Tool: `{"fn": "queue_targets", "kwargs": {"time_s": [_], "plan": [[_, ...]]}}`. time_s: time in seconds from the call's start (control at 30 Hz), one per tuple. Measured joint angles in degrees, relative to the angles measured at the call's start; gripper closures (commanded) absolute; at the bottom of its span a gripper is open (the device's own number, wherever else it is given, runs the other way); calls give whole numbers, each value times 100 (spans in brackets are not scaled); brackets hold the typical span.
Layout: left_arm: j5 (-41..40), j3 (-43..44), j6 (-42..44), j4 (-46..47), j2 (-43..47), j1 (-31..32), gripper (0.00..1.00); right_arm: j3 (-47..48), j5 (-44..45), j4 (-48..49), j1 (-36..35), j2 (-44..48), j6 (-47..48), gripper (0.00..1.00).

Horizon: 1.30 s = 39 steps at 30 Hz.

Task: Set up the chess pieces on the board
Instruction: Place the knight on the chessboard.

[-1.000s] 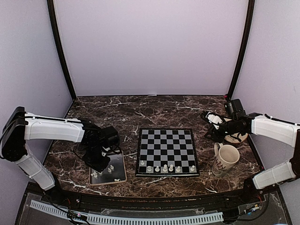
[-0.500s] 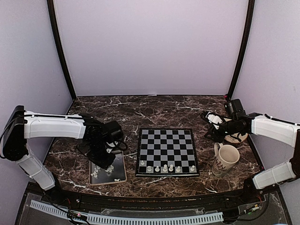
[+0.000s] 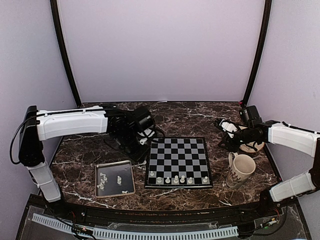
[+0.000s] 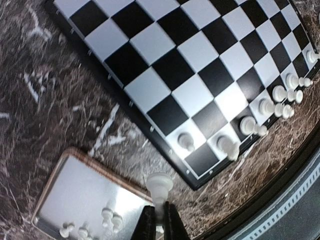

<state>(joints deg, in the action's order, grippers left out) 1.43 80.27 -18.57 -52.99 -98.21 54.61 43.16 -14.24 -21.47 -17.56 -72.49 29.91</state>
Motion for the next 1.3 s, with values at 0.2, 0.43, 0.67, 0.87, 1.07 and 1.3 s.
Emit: {"fn": "queue_targets", "kwargs": {"time_s": [0.2, 0.43, 0.67, 0.87, 1.07, 1.3], "plan": [[-173, 1432, 413, 212, -1349, 175, 100, 0, 9, -2, 0, 7, 2, 61], [-452, 2435, 654, 271, -2396, 417, 99, 0, 9, -2, 0, 9, 2, 61], [-511, 2761, 774, 275, -2789, 461, 96, 0, 11, -2, 0, 9, 4, 61], [-466, 2844, 798, 302, -2931, 470, 80, 0, 7, -2, 0, 9, 2, 59], [-511, 3178, 841, 164, -2962, 476, 75, 149, -186, -271, 0, 13, 72, 57], [-636, 2704, 1047, 437, -2450, 310, 77, 855, -402, -841, -378, 33, 286, 57]]}}
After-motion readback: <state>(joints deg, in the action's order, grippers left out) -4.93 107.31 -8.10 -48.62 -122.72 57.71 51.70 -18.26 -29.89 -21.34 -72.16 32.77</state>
